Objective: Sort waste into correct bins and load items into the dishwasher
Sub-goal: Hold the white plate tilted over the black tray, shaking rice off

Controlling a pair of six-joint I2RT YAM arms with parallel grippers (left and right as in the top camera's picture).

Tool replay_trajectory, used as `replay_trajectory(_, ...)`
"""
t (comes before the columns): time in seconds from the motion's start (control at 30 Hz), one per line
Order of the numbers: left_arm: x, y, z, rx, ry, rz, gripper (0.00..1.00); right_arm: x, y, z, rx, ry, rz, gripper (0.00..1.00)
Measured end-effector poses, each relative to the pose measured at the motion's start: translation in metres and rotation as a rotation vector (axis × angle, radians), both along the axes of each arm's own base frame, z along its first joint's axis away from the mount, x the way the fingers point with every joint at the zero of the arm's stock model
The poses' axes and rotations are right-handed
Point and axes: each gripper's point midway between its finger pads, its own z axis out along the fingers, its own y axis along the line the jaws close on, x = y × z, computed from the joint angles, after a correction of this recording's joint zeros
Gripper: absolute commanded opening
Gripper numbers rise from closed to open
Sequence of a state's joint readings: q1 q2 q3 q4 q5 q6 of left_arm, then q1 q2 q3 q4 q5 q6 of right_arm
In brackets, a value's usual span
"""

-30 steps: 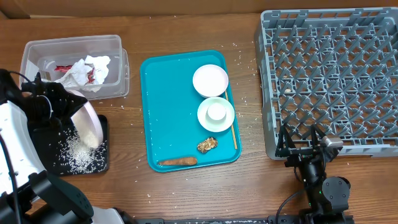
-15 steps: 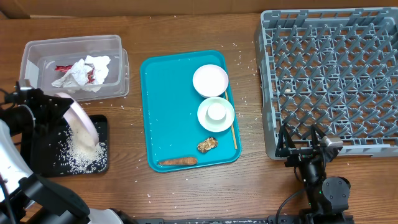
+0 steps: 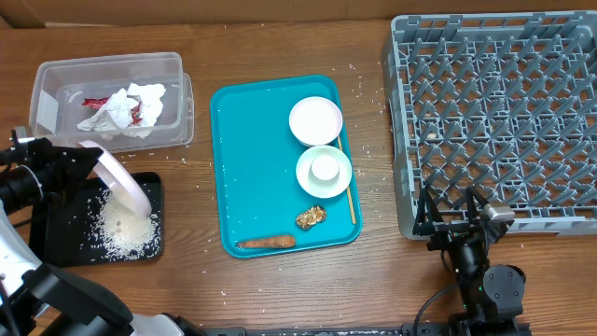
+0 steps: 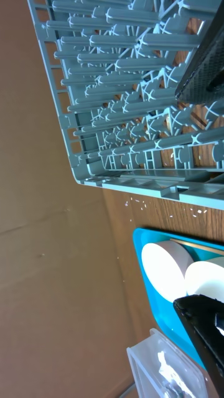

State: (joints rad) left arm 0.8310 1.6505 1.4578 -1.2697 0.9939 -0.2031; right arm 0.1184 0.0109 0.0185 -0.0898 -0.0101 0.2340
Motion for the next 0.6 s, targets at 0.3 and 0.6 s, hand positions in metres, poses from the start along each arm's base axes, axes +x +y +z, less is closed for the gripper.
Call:
replay_trajectory(0.3, 0.007, 0.007, 0.003, 0.029, -0.045, 0.004, 0.04, 0.000, 0.000, 0.000, 0.001, -0.001, 0.000, 1.00)
replay_trajectory(0.6, -0.002, -0.006, 0.004, -0.016, -0.035, -0.030, 0.04, 0.000, 0.000, 0.000, 0.000, 0.000, 0.000, 1.00)
